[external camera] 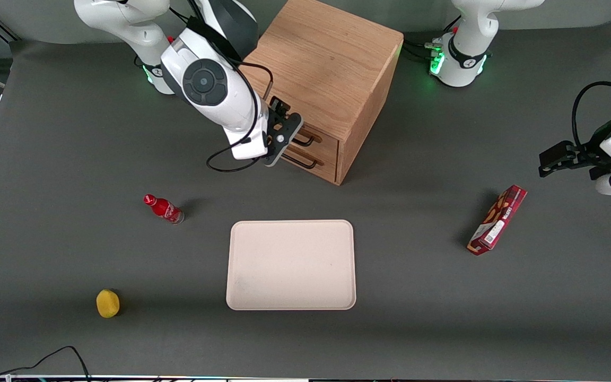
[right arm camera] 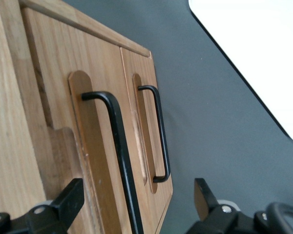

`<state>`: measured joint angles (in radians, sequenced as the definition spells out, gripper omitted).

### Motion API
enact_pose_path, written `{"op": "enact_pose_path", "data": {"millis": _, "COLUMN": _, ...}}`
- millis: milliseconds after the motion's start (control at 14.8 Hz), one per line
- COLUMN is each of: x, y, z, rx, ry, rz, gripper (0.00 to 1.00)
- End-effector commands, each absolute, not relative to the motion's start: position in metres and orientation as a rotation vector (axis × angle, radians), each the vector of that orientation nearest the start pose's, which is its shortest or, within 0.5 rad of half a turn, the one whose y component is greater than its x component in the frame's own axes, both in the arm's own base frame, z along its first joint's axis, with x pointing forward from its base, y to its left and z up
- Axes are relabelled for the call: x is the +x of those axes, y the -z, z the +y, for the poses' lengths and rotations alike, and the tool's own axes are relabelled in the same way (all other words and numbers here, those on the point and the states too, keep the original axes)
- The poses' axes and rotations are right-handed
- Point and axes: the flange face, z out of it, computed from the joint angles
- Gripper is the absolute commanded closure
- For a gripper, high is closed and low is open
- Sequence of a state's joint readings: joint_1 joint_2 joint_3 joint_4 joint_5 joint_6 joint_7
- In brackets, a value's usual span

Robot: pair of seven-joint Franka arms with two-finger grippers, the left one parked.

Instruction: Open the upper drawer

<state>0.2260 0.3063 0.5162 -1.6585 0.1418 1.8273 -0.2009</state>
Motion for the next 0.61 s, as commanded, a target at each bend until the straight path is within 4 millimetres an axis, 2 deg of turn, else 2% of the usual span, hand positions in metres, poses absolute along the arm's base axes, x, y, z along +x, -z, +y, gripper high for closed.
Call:
{"op": "enact_pose_path", "data": {"millis": 0, "x": 0.49, "y": -0.446, "z": 0.42, "rx": -2.625, "ry": -0.217, "rz": -1.241, "gripper": 0.0}}
{"op": "enact_pose_path", "data": {"millis": 542, "x": 0.488, "y": -0.434, "z": 0.426, "rx": -2.628, "ry": -0.232, "rz": -1.296, "gripper": 0.0}}
